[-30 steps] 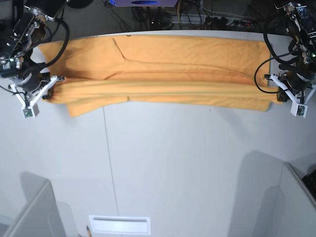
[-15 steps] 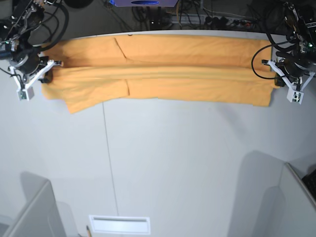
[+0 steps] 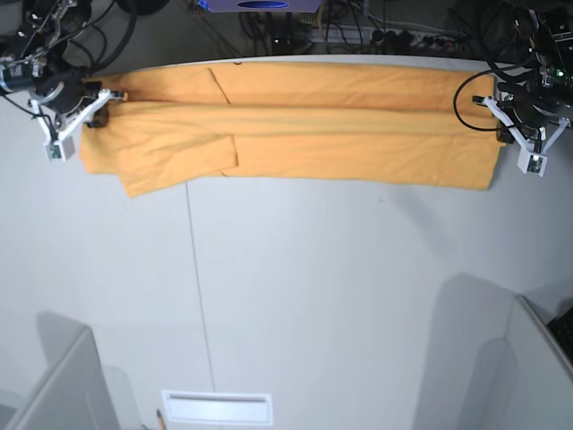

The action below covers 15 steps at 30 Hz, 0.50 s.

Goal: Fold the T-shirt properly
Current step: 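Lower the folded hem onto the shirt and open both grippers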

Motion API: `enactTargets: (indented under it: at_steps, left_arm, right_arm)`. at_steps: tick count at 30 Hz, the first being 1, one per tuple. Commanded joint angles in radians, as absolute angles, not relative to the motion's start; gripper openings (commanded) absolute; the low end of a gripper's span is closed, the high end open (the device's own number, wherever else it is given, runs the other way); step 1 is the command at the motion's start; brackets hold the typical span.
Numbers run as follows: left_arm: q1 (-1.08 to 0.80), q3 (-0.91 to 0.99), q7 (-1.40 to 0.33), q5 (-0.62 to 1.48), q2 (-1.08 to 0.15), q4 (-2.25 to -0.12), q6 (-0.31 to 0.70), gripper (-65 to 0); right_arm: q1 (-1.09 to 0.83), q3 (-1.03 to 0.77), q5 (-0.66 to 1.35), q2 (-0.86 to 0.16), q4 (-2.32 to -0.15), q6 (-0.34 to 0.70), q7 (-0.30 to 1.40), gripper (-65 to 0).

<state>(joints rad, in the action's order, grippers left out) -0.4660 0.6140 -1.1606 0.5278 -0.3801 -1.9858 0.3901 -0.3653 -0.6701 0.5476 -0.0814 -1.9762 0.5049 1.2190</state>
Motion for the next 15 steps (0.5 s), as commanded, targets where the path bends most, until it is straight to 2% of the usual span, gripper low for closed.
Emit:
enactTargets:
  at_steps: [1,15]
  left_arm:
    - [-0.466,0.625,-1.145,0.524,-0.4,-1.998,0.381,-65.0]
    - [-0.466,0.625,-1.145,0.524,-0.4,-1.997,0.381,-65.0]
  right_arm:
    - [-0.371,-0.68,0.556,-0.093,-1.989,0.498,1.207,-65.0]
    - [-0.432,-0.679,0.556,-0.093,-1.989,0.496,1.207,-65.0]
